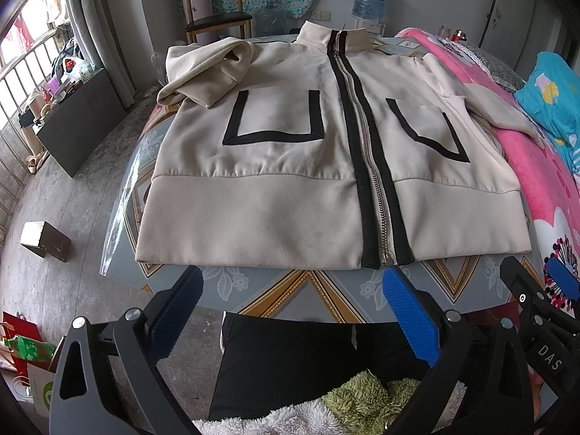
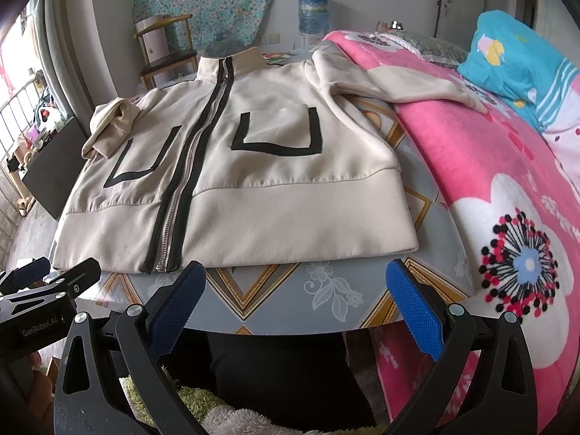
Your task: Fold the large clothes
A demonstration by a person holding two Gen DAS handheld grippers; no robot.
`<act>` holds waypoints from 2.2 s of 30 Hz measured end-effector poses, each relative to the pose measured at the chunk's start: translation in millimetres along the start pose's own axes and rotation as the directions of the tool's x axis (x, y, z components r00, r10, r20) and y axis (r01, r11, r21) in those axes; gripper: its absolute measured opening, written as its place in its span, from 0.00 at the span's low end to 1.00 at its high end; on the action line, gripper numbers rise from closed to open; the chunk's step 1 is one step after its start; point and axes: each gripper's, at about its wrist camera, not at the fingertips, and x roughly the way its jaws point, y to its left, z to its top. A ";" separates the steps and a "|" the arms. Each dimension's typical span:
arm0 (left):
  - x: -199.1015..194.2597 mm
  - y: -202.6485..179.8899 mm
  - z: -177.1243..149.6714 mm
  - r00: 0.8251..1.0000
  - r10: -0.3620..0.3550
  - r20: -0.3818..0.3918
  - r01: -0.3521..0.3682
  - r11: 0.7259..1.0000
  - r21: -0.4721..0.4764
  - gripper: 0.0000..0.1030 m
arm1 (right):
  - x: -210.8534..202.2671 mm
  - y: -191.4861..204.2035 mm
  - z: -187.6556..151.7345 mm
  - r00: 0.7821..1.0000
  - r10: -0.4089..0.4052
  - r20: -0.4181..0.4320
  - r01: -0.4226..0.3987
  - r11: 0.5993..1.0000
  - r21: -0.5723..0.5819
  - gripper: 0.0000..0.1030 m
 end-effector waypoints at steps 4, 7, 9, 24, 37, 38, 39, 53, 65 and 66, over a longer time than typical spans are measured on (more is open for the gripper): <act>0.0 0.7 0.3 1.000 -0.001 0.000 0.001 1.000 -0.001 0.95 | 0.0 -0.5 0.7 1.000 -0.001 0.001 0.001 1.000 0.000 0.94; -0.1 0.8 0.3 1.000 -0.001 0.000 0.001 1.000 -0.001 0.95 | -0.2 -0.2 0.5 1.000 -0.001 0.000 0.001 1.000 0.000 0.94; 0.0 0.5 0.0 1.000 -0.001 0.000 0.001 1.000 -0.002 0.95 | 0.0 0.0 -0.1 1.000 -0.001 -0.001 0.001 1.000 0.000 0.94; -0.1 1.3 0.4 1.000 -0.002 0.000 0.002 1.000 -0.001 0.95 | 0.4 1.2 -1.9 1.000 -0.004 -0.003 0.004 1.000 -0.008 0.94; 0.0 1.4 0.3 1.000 -0.002 -0.001 0.002 1.000 -0.002 0.95 | 1.4 2.8 -2.7 1.000 -0.005 -0.004 0.005 1.000 -0.010 0.94; -0.3 1.4 -0.1 1.000 -0.002 -0.001 0.002 1.000 -0.003 0.95 | 1.4 2.9 -2.7 1.000 -0.005 -0.003 0.005 1.000 -0.010 0.94; -0.3 1.2 -0.3 1.000 -0.001 -0.001 0.001 1.000 -0.004 0.95 | 1.5 3.3 -3.2 1.000 -0.005 -0.003 0.005 1.000 -0.010 0.94; 1.8 18.5 7.5 1.000 0.025 0.007 -0.025 0.999 -0.025 0.95 | 5.6 10.3 17.7 1.000 -0.013 0.017 0.014 1.000 -0.023 0.94; 26.1 46.1 43.2 0.999 0.032 -0.028 -0.034 0.997 -0.073 0.95 | 21.0 39.1 58.8 0.999 -0.012 0.036 0.015 0.996 -0.084 0.94; 29.2 48.9 46.2 0.999 0.035 -0.033 -0.037 0.996 -0.077 0.95 | 22.5 41.9 61.4 0.999 -0.011 0.036 0.014 0.996 -0.087 0.94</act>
